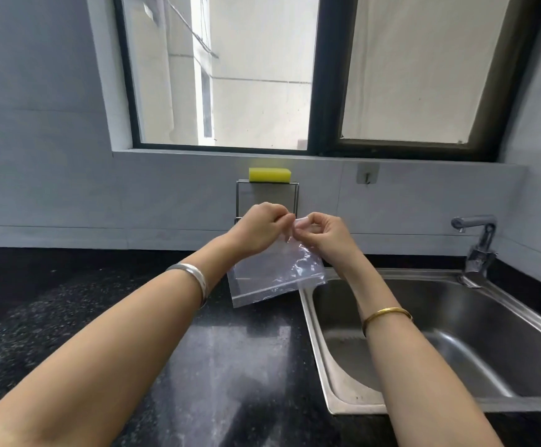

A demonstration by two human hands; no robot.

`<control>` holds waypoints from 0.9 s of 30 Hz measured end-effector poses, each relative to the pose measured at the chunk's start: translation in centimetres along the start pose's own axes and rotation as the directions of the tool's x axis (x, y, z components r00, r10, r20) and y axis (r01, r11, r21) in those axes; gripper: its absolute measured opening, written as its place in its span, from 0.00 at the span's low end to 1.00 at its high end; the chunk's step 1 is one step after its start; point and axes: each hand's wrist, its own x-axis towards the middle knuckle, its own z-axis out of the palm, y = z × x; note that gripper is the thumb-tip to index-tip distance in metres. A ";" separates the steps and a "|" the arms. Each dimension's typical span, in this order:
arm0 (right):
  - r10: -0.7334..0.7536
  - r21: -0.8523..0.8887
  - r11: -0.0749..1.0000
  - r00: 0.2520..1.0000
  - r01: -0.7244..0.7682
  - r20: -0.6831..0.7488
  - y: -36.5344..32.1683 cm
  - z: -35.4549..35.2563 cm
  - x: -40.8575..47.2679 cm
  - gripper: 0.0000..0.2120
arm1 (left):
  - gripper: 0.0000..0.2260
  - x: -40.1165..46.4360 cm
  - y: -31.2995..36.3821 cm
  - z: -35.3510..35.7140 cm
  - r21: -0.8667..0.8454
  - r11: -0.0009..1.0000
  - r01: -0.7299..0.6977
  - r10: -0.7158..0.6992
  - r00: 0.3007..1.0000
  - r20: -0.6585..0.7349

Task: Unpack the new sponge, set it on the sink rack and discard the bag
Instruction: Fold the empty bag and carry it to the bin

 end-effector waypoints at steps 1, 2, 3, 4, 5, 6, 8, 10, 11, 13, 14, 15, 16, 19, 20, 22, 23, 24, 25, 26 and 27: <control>-0.006 -0.011 1.000 1.000 0.006 0.001 -0.1 0.2 -0.1 0.08 | 0.11 0.0 0.1 0.1 0.042 0.999 -0.021 0.022 1.000 -0.020; -0.006 -0.035 0.999 1.000 0.006 -0.001 -0.3 0.2 -0.2 0.07 | 0.10 0.1 0.1 0.1 0.072 0.996 -0.044 0.048 0.998 -0.049; -0.005 -0.067 0.998 1.000 0.005 -0.002 -0.3 0.2 -0.3 0.08 | 0.10 0.0 0.0 0.1 0.094 0.994 -0.063 0.070 0.995 -0.075; -0.007 -0.097 0.995 1.000 0.006 -0.004 -0.3 0.2 -0.3 0.10 | 0.10 -0.1 -0.1 0.1 0.110 0.991 -0.080 0.090 0.992 -0.090; -0.014 -0.112 0.994 1.000 0.013 -0.012 -0.3 0.1 -0.4 0.10 | 0.10 -0.2 -0.1 0.2 0.120 0.988 -0.093 0.104 0.990 -0.094; -0.026 -0.111 0.994 0.999 0.023 -0.023 -0.3 0.2 -0.4 0.10 | 0.10 -0.3 -0.1 0.2 0.125 0.987 -0.104 0.116 0.989 -0.095; -0.043 -0.106 0.994 0.998 0.039 -0.039 -0.2 0.1 -0.3 0.10 | 0.10 -0.5 0.0 0.4 0.124 0.985 -0.118 0.131 0.987 -0.097; -0.049 -0.131 0.990 0.999 0.047 -0.011 -0.2 0.1 -0.3 0.10 | 0.10 -0.6 0.0 0.4 0.123 0.985 -0.123 0.135 0.986 -0.095; -0.053 -0.152 0.987 0.999 0.054 0.008 -0.2 0.0 -0.3 0.10 | 0.10 -0.7 0.0 0.4 0.125 0.985 -0.122 0.133 0.988 -0.082; -0.087 -0.212 0.974 0.996 0.084 -0.005 -0.2 0.0 -0.3 0.11 | 0.10 -0.8 0.1 0.5 0.113 0.986 -0.119 0.125 0.991 -0.049; -0.118 -0.241 0.965 0.992 0.104 -0.044 -0.1 0.0 -0.3 0.12 | 0.10 -0.9 0.2 0.5 0.092 0.989 -0.115 0.119 0.992 -0.043; -0.148 -0.259 0.958 0.984 0.119 -0.096 -0.1 -0.1 -0.2 0.13 | 0.10 -0.9 0.2 0.5 0.068 0.992 -0.107 0.110 0.993 -0.046; -0.174 -0.264 0.956 0.974 0.131 -0.147 0.0 -0.3 -0.2 0.14 | 0.11 -0.8 0.0 0.4 0.050 0.994 -0.096 0.099 0.994 -0.052; -0.204 -0.252 0.957 0.952 0.144 -0.230 0.4 -0.8 -0.1 0.15 | 0.11 -0.8 -1.0 0.0 0.054 0.998 -0.043 0.046 0.997 -0.058; -0.197 -0.240 0.961 0.950 0.138 -0.241 0.6 -0.8 -0.2 0.15 | 0.12 -0.9 -1.5 -0.1 0.052 0.998 -0.021 0.024 0.998 -0.065; -0.171 -0.217 0.969 0.953 0.117 -0.252 1.1 -0.6 -0.2 0.15 | 0.13 -1.2 -2.4 -0.2 0.041 0.999 0.011 -0.008 0.996 -0.088; -0.155 -0.211 0.972 0.954 0.102 -0.256 1.3 -0.4 -0.2 0.14 | 0.13 -1.3 -2.8 -0.1 0.038 0.999 0.018 -0.014 0.995 -0.099; -0.138 -0.193 0.977 0.955 0.089 -0.261 1.5 -0.2 -0.2 0.14 | 0.12 -1.5 -3.1 0.0 0.041 0.999 0.019 -0.014 0.994 -0.110; -0.112 -0.144 0.987 0.958 0.076 -0.265 1.7 -0.1 -0.2 0.14 | 0.12 -1.6 -3.2 0.1 0.051 0.999 0.016 -0.010 0.992 -0.125; -0.069 -0.054 0.997 0.964 0.056 -0.256 1.9 -0.1 -0.2 0.13 | 0.11 -1.7 -3.3 0.1 0.064 0.998 0.014 -0.005 0.990 -0.143; -0.011 0.052 0.998 0.976 0.023 -0.216 2.0 -0.1 -0.3 0.12 | 0.10 -1.7 -3.4 0.1 0.063 0.998 0.009 0.001 0.986 -0.164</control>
